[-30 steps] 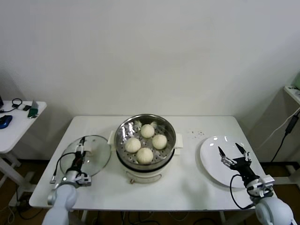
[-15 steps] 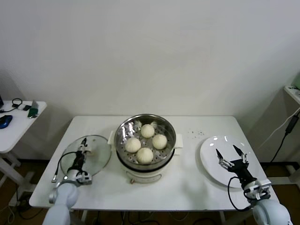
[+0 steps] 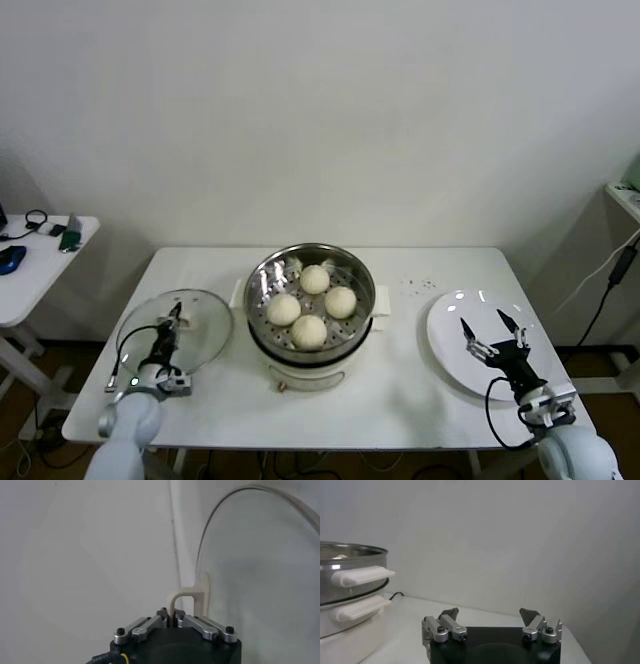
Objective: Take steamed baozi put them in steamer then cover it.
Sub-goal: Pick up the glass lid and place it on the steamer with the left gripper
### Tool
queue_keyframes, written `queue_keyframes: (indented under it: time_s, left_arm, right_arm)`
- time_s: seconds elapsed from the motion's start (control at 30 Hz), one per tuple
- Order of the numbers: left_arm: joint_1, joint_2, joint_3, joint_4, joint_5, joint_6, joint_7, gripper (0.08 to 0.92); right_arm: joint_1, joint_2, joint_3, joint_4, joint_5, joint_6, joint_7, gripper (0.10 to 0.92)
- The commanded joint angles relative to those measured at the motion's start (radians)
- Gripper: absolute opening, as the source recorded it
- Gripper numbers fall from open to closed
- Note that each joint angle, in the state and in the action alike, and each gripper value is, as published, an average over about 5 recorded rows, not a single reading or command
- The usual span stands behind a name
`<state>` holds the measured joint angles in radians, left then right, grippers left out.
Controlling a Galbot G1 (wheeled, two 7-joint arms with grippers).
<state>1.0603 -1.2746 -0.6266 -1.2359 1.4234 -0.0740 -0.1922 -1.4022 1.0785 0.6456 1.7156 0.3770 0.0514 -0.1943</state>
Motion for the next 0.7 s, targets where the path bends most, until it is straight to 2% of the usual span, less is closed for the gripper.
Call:
queue_keyframes:
  time_s: [0.03,0.3,0.5,0.7]
  left_arm:
    - [0.054,0.04,0.004,-0.134,-0.083,0.023,0.008,0.148]
    - [0.187,0.078,-0.016,-0.388,-0.156,0.115,0.007,0.149]
    - [0.31,0.083,-0.021,-0.598,-0.164,0.28,-0.005,0.149]
    - [0.419,0.1,-0.028,-0.777,-0.14,0.408,0.039,0.149]
  right_arm:
    - [0.001,-0.001,0.001,-0.006,-0.009,0.005,-0.003,0.823]
    - [0.015,-0.009,0.006,-0.023,-0.008,0.012,-0.012,0.823]
    - [0.025,-0.013,0.003,-0.032,-0.011,0.015,-0.015,0.823]
    - [0.039,-0.019,-0.001,-0.046,-0.014,0.018,-0.019,0.823]
